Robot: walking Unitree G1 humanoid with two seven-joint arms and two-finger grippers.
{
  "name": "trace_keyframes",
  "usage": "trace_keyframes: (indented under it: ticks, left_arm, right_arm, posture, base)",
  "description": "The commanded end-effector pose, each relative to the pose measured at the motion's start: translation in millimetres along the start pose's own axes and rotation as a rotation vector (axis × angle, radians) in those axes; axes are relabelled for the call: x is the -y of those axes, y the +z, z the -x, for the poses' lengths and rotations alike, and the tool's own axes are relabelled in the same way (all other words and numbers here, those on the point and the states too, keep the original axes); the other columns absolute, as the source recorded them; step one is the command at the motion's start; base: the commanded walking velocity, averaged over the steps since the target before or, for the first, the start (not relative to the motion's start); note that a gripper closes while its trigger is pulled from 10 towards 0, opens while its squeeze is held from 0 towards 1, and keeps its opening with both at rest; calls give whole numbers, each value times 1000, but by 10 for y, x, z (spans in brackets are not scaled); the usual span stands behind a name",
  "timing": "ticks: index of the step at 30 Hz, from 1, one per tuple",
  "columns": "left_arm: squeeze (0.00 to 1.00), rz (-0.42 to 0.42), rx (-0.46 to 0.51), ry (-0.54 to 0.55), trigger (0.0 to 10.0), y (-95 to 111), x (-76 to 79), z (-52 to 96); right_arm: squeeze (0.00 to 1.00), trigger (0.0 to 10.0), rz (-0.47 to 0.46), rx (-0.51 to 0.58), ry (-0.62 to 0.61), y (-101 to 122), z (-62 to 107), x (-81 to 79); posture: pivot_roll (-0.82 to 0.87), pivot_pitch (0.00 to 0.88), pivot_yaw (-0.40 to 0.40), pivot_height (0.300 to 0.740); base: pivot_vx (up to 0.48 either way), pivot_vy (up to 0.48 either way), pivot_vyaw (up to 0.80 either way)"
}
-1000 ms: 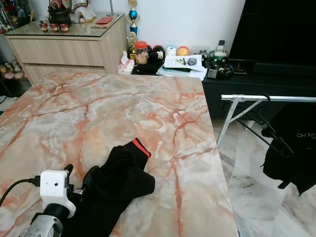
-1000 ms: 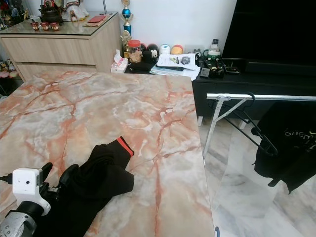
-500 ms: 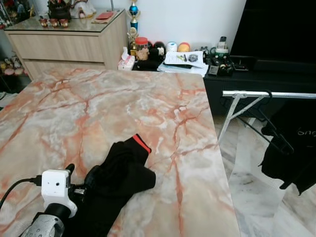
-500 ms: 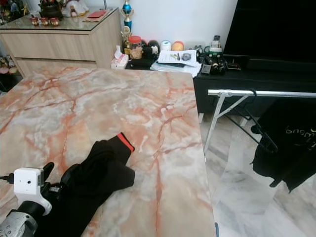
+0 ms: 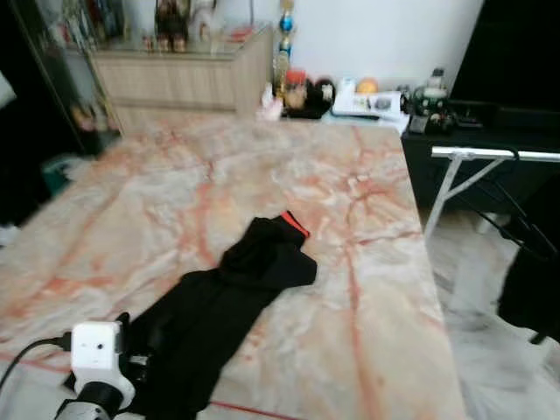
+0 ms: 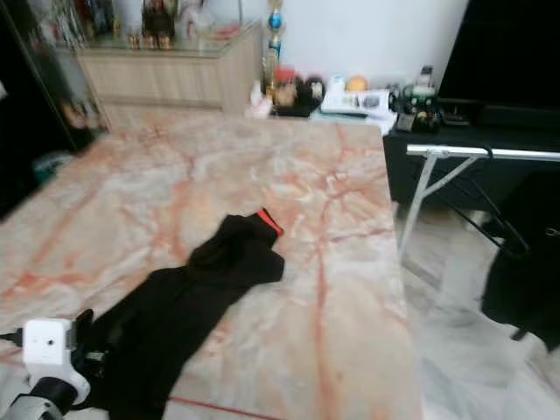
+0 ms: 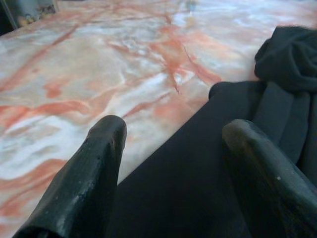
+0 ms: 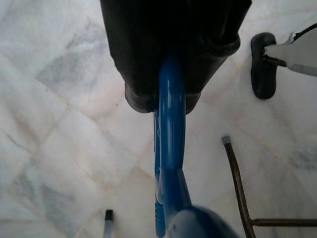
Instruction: Hang hanger
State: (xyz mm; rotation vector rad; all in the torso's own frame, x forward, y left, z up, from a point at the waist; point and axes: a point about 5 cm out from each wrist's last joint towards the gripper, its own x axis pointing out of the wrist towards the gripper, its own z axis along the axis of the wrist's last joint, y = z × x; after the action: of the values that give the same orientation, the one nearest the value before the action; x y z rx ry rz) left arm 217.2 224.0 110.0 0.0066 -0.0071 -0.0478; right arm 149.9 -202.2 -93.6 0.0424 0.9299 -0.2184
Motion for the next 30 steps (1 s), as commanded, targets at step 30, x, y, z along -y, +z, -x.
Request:
trace_keyframes:
  ticks: [30]
  left_arm:
    - [0,-8,-49,23,10000,-112,-77,35]
  right_arm:
    - [0,10000,-17,-18,11,-63,15,-52]
  posture:
    - [236,66,7,740]
  base:
    - [-223,0,0]
